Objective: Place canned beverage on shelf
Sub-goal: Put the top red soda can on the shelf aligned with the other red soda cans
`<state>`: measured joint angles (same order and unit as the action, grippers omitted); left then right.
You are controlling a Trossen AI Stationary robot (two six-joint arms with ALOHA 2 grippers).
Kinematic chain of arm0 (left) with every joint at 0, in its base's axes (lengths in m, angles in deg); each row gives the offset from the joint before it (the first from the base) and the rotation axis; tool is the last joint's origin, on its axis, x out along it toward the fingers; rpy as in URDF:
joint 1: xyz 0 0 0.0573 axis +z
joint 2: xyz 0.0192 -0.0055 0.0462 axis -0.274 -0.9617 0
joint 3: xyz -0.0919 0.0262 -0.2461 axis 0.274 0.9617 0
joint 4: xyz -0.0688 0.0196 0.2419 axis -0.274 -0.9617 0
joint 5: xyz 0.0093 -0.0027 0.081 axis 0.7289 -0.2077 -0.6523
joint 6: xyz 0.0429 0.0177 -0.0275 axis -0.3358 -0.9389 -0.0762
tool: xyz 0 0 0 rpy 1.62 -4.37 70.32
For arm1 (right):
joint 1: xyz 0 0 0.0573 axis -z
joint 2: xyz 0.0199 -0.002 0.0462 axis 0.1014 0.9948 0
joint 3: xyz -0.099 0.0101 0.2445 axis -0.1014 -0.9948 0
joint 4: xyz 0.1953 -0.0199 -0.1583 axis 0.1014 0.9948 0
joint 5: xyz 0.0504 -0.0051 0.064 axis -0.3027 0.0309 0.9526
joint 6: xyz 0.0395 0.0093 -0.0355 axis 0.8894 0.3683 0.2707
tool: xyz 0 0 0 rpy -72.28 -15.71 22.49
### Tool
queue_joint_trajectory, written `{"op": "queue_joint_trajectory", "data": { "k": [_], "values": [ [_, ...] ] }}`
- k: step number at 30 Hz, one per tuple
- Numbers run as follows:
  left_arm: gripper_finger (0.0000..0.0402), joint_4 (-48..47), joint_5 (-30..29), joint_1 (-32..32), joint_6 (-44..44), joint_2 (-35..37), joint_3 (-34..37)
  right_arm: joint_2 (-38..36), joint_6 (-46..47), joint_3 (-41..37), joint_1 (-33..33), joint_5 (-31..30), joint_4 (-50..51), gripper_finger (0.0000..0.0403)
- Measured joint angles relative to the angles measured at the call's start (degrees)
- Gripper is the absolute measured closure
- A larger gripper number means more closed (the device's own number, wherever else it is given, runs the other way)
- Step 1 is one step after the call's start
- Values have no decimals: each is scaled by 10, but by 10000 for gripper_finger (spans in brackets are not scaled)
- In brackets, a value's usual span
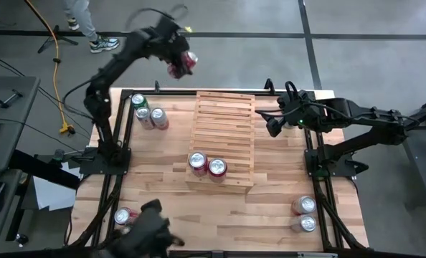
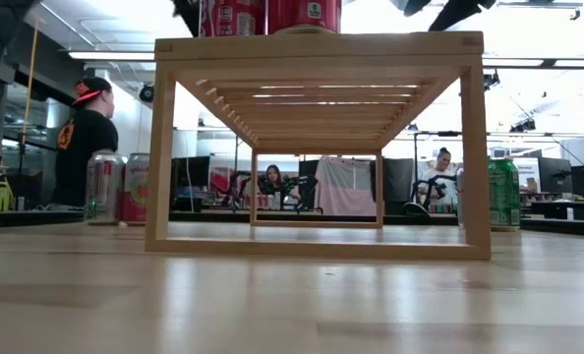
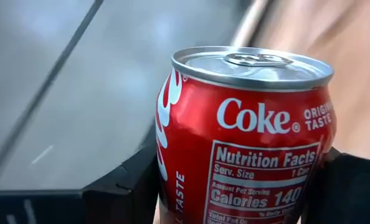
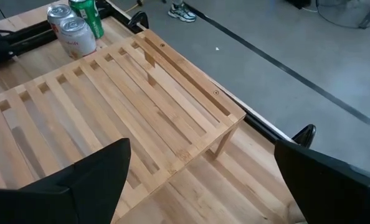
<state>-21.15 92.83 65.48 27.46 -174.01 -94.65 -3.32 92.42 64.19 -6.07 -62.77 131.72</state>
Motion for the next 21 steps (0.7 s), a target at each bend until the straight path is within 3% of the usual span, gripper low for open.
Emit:
{"op": "queue_joint_trajectory", "data": {
  "k": [5,8,16,21],
  "values": [
    [212,64,298,-3,20,88,11,0,-40,0,0,-8,-19,20],
    [212,96,393,-37,18,135,28,0,-85,0,0,-8,-58,20],
    [212,226,373,-193,17,187,106,0,-200,0,0,22,-175,20],
    [212,320,356,-242,19,184,138,0,-214,0,0,54,-196,20]
  ]
}}
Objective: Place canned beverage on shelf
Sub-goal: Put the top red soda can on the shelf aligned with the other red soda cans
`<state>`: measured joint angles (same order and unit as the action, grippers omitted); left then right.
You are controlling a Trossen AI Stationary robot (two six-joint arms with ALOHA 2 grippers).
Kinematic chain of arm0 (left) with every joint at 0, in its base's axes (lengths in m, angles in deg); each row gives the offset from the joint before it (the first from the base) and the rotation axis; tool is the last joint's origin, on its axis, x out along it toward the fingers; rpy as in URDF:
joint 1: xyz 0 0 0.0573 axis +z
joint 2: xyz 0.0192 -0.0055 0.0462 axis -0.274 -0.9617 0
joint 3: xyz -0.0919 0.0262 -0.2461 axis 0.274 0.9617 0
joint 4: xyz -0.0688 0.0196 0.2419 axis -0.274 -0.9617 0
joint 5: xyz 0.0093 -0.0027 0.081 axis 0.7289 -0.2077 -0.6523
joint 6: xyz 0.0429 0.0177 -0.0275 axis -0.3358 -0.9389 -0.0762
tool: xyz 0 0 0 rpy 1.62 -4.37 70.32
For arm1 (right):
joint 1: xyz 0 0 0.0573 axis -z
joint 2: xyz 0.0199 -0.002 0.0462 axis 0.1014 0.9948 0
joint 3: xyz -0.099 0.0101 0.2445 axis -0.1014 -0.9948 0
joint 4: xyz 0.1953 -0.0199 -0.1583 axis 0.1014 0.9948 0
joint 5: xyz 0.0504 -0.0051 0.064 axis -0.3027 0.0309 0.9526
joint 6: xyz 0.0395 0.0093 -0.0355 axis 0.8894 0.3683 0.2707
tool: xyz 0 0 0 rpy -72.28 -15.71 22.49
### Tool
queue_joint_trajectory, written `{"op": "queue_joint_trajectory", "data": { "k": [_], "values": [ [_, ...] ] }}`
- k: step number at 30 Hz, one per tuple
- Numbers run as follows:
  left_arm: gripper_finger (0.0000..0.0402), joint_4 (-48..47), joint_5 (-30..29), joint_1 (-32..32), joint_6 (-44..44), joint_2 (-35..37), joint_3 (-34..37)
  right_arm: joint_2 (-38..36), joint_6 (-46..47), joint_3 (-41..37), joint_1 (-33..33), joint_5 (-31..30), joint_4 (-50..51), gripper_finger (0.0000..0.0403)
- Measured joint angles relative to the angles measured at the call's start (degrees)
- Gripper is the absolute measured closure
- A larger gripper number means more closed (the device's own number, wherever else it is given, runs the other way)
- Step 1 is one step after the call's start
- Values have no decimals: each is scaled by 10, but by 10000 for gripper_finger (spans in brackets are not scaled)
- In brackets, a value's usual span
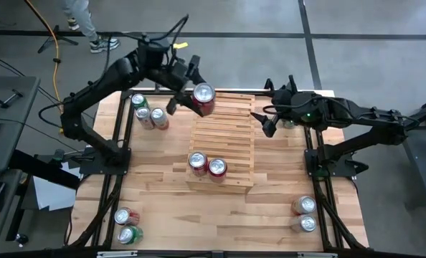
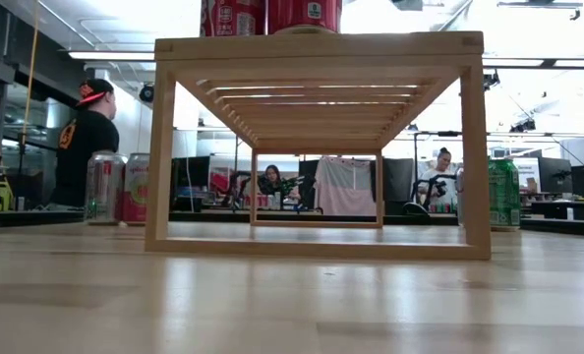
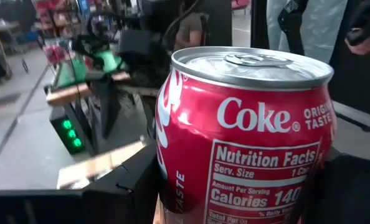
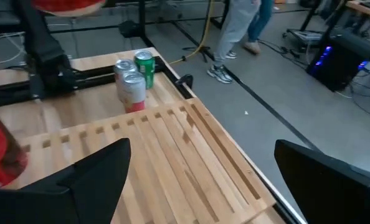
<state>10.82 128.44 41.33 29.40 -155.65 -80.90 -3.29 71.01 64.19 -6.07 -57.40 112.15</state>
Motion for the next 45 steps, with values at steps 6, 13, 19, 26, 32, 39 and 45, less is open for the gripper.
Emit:
{"op": "queue_joint_trajectory", "data": {
  "k": [6,13,19,26,32,39,45],
  "values": [
    [212,84,-31,-11,45,-1,56,0,9,0,0,29,-2,20],
    [212,162,-124,-9,108,-1,148,0,-9,0,0,56,-65,20],
    [212,271,-216,-21,139,-2,217,0,-25,0,4,65,-88,20],
    [212,333,-369,-61,129,-1,255,0,-15,0,34,84,-97,20],
    [212,341,-409,-78,127,-1,269,6,13,0,67,153,-129,20],
    [212,343,-432,-81,124,-1,271,45,110,0,99,222,-177,20],
    [212,337,-510,-91,76,-7,271,79,174,26,119,240,-176,20]
  ]
}}
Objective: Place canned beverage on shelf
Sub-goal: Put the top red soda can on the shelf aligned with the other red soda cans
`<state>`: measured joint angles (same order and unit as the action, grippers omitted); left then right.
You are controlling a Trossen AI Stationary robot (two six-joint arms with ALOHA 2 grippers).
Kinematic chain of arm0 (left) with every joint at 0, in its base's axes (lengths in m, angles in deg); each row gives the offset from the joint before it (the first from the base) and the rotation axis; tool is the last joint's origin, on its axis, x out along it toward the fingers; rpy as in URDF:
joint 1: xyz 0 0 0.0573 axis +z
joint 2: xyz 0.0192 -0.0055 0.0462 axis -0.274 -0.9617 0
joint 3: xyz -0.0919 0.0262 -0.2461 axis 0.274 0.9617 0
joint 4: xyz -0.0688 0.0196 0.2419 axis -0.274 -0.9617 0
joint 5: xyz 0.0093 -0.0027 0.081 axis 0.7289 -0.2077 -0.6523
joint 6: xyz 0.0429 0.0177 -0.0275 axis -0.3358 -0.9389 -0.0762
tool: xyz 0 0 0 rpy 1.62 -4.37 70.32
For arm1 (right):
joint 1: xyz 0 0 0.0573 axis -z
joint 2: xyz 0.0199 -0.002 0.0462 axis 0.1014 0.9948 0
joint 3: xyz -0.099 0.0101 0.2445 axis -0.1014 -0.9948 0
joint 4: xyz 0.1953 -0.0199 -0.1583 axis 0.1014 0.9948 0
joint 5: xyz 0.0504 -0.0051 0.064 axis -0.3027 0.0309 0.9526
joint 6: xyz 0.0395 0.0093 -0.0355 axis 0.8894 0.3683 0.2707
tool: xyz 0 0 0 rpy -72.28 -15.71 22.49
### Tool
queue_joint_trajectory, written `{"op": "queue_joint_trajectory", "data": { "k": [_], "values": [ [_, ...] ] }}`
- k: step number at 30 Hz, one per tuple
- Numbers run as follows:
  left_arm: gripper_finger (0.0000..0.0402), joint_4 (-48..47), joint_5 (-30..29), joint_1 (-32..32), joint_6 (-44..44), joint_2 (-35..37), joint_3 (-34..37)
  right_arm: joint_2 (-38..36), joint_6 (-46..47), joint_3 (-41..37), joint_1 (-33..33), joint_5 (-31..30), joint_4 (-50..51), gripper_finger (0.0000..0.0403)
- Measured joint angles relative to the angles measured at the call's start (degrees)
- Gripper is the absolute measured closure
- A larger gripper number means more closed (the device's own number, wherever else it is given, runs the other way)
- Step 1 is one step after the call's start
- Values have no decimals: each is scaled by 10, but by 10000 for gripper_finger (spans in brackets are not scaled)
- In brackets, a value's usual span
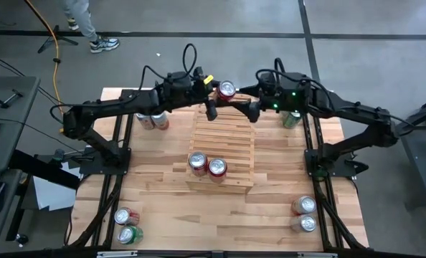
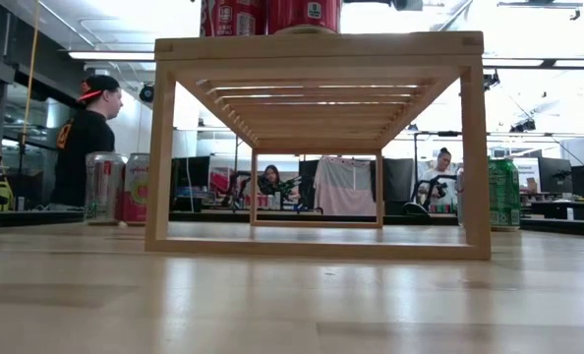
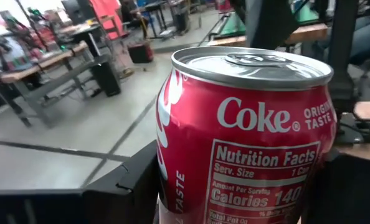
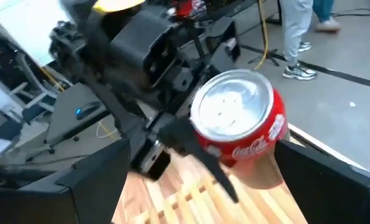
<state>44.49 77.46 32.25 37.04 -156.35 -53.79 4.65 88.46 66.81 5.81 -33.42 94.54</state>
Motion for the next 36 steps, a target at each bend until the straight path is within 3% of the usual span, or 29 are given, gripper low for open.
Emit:
{"op": "queue_joint_trajectory", "data": {
  "k": [8,16,24,34,36],
  "values": [
    [212,0,-15,-15,-36,-18,-1,55,37,62,21,-63,81,20],
    [212,3,-33,-20,-65,-34,0,118,44,115,21,-42,132,20],
    [212,2,-37,-19,-79,-36,0,131,77,118,21,-57,147,22],
    [212,2,-37,-18,-100,-36,0,131,91,118,21,-62,151,107],
    [212,2,-39,-18,-102,-36,0,131,90,118,21,-62,151,108]
  ]
}}
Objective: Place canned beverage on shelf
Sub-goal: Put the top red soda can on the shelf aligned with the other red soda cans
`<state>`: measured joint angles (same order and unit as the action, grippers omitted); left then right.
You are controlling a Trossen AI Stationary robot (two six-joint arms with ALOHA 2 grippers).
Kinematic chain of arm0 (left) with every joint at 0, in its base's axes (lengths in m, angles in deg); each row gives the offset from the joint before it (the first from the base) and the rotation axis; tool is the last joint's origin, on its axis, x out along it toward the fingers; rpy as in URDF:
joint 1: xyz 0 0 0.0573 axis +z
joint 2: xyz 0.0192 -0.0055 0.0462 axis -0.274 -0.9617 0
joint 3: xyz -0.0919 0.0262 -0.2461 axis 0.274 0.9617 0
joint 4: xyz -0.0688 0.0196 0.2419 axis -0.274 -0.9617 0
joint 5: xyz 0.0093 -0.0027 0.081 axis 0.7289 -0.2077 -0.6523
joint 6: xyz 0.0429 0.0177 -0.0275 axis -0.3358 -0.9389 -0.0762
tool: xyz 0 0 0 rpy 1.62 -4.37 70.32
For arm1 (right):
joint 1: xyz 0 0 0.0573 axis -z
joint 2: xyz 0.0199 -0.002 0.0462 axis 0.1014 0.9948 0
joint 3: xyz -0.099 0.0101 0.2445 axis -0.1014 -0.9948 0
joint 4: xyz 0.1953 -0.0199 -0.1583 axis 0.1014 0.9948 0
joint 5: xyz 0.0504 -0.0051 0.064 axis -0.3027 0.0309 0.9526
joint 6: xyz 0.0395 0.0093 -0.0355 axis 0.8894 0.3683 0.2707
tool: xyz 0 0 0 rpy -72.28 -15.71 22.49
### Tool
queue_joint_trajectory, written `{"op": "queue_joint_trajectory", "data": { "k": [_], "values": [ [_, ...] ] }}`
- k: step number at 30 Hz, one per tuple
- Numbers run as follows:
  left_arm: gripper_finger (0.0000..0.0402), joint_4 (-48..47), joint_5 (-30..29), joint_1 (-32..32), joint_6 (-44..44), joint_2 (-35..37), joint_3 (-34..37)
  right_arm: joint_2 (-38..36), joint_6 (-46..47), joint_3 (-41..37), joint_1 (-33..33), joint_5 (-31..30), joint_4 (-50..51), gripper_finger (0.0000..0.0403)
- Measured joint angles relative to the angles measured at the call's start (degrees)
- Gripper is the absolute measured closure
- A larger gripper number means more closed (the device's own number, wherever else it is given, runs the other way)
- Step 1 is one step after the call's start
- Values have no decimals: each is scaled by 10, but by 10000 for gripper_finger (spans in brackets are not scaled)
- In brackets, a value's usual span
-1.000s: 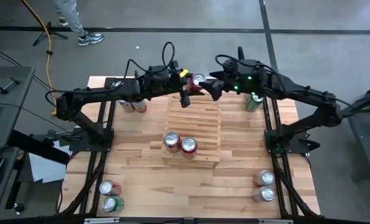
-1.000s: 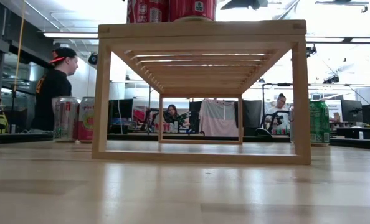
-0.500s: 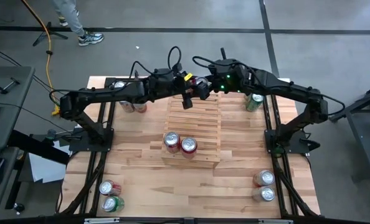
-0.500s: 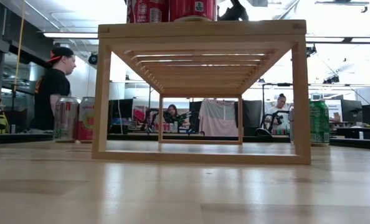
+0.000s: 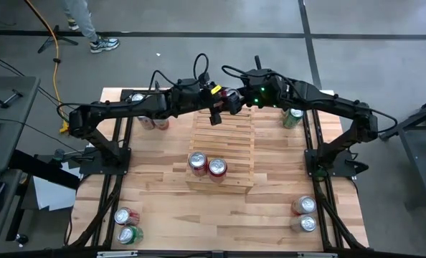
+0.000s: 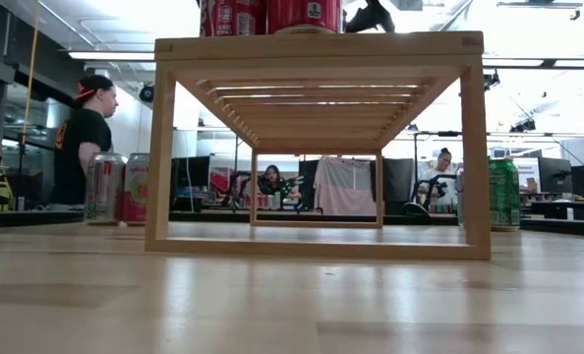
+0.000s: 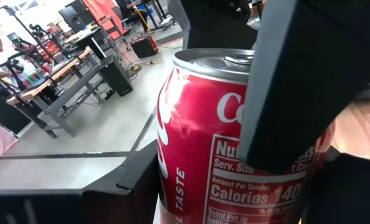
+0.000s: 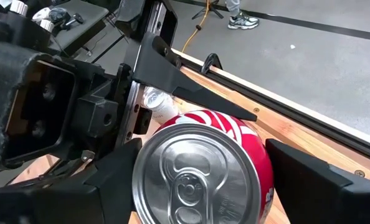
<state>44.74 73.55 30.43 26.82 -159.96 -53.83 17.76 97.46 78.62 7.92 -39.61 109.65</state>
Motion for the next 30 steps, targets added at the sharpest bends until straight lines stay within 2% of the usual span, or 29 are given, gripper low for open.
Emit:
{"op": "queue_joint_trajectory", "data": {
  "k": [6,13,20,24,30],
  "values": [
    [166,2,-1,0,-3,0,0,0,4,0,0,0,1,108],
    [163,2,0,0,-5,4,0,-3,-5,0,3,-5,34,109],
    [162,-41,-5,0,-32,42,-1,-45,-29,0,5,4,84,109],
    [161,-62,-6,3,-33,93,-1,-74,-37,0,4,54,138,109],
    [161,-40,10,24,15,180,-1,-88,-60,0,-31,194,196,109]
  ]
}}
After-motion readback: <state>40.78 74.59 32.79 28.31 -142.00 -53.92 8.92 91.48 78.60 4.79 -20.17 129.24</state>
